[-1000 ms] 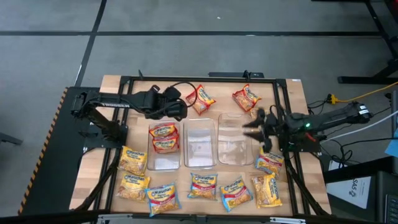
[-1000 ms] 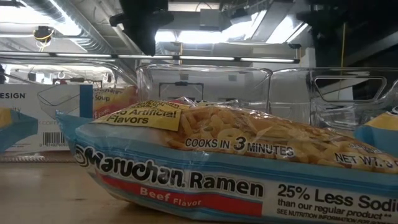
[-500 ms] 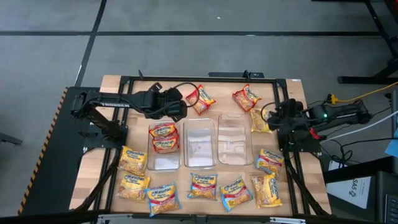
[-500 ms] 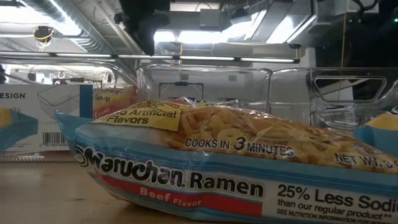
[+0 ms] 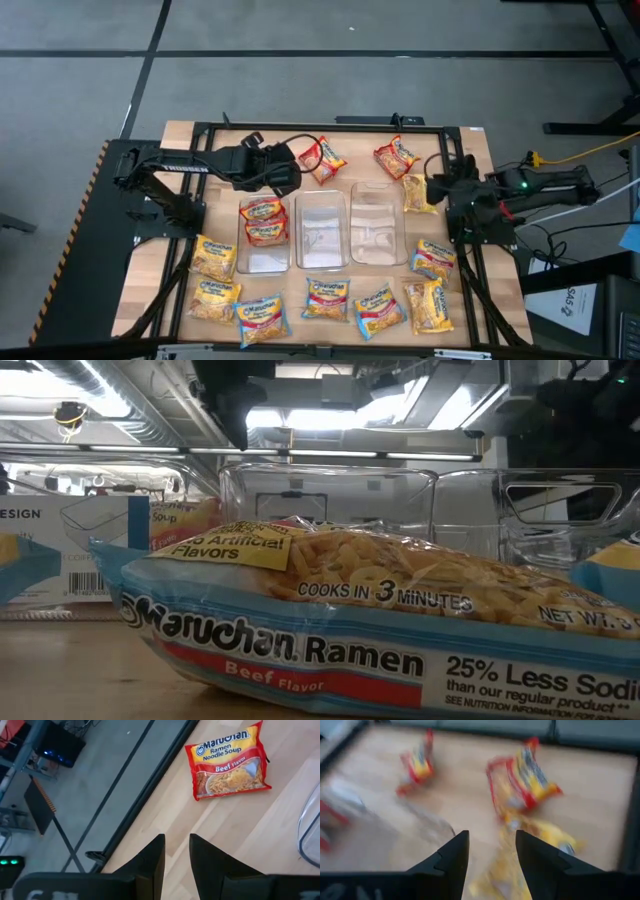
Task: Sort Maruchan noodles
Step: Put the yellow noodle pack into the right transparent bin
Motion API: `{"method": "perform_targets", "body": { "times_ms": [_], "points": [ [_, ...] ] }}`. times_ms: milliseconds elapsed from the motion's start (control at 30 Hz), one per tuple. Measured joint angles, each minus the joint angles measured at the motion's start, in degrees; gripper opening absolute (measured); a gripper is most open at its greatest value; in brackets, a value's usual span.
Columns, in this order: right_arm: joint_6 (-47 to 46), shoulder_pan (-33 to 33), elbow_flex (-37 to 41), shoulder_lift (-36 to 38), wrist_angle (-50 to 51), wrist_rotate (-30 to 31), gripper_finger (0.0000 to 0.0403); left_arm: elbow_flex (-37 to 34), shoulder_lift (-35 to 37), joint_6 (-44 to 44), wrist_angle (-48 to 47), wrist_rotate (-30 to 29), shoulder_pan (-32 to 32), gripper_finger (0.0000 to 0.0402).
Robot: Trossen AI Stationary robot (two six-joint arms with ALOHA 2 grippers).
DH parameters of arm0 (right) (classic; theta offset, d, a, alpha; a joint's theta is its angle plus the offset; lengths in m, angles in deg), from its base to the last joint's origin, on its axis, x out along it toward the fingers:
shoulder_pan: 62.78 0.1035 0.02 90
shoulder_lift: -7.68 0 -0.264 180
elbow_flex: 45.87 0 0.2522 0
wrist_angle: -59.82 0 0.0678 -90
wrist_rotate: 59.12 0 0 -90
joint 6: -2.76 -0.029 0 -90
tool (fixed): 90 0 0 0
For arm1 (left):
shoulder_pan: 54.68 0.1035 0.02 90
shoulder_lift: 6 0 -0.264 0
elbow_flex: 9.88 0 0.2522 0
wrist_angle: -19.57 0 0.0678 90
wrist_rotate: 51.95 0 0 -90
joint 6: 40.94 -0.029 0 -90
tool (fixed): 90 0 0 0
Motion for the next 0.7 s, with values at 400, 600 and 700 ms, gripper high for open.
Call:
{"method": "perform_targets", "body": {
  "times_ms": [400, 600, 700],
  "points": [
    [45.83, -20.35, -2.36, -2.16, -31.99, 10.13, 0.0168, 0.00, -0.02, -1.22, 0.00, 0.13, 0.00, 0.0082],
    [36.95, -38.20, -2.36, -7.96, -24.84, 0.02, 0.0168, 0.00, -0.02, -1.24, -0.02, 0.21, 0.00, 0.0082],
    [32.37, -46.61, -2.36, -13.18, -21.38, -10.76, 0.0168, 0.00, -0.02, -1.24, -0.02, 0.24, 0.00, 0.0082]
  ]
}}
